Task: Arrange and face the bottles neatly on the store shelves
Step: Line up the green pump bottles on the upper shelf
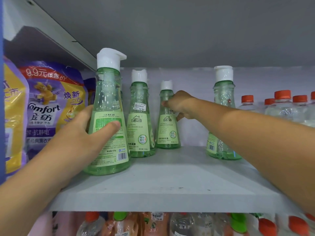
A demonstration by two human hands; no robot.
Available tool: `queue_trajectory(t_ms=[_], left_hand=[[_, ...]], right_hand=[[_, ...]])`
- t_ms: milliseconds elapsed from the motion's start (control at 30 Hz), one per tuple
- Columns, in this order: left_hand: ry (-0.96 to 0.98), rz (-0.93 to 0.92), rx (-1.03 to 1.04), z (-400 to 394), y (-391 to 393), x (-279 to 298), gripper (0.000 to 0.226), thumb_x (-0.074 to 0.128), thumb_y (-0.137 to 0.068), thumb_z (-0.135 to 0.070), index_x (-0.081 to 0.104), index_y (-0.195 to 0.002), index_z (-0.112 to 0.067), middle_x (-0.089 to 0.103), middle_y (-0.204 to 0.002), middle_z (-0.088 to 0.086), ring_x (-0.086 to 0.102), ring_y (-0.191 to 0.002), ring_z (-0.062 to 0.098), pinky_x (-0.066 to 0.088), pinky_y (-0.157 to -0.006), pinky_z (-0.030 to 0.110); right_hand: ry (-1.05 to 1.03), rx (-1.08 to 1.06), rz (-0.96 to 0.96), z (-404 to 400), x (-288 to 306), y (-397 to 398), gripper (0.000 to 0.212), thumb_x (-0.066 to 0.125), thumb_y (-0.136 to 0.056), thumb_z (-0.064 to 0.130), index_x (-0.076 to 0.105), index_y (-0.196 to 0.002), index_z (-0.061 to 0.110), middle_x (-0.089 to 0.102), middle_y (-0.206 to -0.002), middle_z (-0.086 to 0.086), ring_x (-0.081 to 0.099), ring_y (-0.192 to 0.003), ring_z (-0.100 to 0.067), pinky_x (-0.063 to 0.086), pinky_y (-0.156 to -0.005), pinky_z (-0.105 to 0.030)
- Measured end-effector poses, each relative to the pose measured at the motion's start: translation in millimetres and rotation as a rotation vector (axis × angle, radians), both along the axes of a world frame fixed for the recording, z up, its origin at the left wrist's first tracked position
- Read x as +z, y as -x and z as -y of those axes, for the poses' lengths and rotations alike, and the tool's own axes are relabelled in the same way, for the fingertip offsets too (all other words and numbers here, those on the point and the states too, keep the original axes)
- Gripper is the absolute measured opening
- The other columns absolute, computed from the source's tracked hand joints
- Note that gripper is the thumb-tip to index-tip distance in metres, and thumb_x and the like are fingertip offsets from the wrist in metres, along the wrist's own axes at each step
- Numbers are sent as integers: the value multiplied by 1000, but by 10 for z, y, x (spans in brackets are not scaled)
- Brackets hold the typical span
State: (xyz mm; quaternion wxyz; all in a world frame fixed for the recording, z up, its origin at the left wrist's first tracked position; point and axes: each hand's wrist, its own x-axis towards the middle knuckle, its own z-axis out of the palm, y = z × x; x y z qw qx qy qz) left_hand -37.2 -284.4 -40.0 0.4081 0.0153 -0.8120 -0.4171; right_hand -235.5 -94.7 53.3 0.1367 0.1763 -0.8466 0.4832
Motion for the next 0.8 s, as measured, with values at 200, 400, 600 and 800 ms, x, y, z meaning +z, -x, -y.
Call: queue_trajectory(t_ms=[200, 400, 600, 800], left_hand=[[18, 8, 44, -20, -39, 13, 43, 64, -86, -60, 54, -126, -51, 63, -94, -30, 57, -82, -6, 38, -62, 20], [42, 63, -1, -112, -138, 36, 54, 64, -72, -72, 58, -117, -43, 67, -92, -27, 61, -83, -5, 46, -68, 23], [127, 214, -276, -563, -43, 185, 32, 66, -79, -65, 60, -106, -48, 74, -95, -29, 71, -82, -7, 52, -78, 27], [347, 290, -279, -940, 165, 541, 37, 73, -87, -44, 51, -117, -47, 64, -103, -23, 64, -91, -3, 48, -71, 21]], right_hand=[[-396, -225, -228, -180, 185, -345, 43, 55, -100, 51, 56, -97, 8, 61, -85, -8, 62, -76, -24, 49, -60, -31], [-242, -420, -463, -998, 493, -1066, 28, 53, -95, 35, 62, -85, 10, 66, -67, -9, 74, -66, -34, 63, -78, -41], [-328, -255, -21, -1500, -21, -816, 61, 67, -84, 66, 61, -114, 13, 72, -106, -6, 73, -93, -25, 62, -83, -43], [-337, -70, -8, -1498, -53, -750, 35, 74, -90, 45, 65, -112, 19, 75, -108, -7, 74, -95, -27, 62, -84, -44]])
